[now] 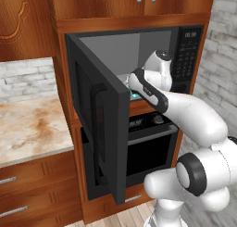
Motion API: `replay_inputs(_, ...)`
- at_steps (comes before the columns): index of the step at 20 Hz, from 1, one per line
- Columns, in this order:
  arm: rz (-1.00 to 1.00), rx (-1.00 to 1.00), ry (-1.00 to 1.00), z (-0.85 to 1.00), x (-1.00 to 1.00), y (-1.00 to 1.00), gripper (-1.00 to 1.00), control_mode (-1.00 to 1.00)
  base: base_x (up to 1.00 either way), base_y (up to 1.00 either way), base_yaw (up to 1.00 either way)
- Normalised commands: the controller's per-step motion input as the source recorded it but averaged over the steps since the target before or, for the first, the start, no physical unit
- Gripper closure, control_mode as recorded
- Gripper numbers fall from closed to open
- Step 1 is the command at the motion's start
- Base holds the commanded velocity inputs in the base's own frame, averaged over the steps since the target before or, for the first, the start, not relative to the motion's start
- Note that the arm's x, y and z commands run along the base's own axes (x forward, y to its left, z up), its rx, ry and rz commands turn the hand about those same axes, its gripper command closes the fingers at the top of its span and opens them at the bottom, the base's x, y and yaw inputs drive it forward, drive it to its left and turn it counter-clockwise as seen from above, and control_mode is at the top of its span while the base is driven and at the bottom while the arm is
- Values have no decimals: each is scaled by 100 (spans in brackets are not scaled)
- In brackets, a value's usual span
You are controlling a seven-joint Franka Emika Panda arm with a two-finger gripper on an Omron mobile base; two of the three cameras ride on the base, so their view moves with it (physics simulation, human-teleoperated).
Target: Pick the mug from the counter and place it inside the microwave. Then close the microwave.
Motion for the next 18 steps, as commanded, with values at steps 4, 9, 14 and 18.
replay_inputs(4,0,0,0,0,49,5,100,-100,0,0,0)
replay_inputs(9,0,0,0,0,37,12,100,-100,0,0,0)
replay_inputs(14,0,0,0,-9,23,12,100,-100,0,0,0)
replay_inputs(18,-1,0,0,-9,22,9,100,-100,0,0,0)
